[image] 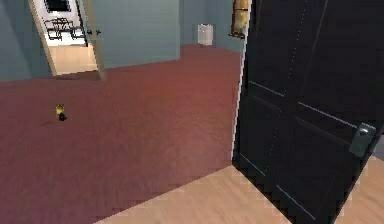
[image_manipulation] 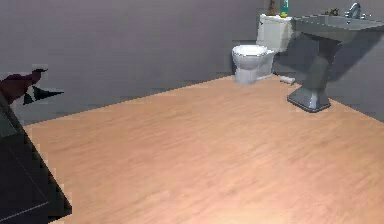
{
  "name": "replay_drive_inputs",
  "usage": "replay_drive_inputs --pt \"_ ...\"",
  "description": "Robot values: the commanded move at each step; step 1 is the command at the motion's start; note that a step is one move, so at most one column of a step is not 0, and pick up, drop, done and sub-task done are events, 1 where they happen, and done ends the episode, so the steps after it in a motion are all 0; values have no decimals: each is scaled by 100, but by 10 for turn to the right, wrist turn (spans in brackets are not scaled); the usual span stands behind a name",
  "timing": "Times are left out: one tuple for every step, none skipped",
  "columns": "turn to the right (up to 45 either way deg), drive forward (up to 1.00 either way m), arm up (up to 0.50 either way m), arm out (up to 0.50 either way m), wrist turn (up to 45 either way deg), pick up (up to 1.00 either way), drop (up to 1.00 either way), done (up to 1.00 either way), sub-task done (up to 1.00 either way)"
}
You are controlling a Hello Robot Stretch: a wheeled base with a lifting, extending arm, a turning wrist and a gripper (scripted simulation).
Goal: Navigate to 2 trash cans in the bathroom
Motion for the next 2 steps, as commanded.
replay_drive_inputs --pt "-150 0 0 0 0 0 0 0 0" --pt "0 45 0 0 0 0 0 0 0"
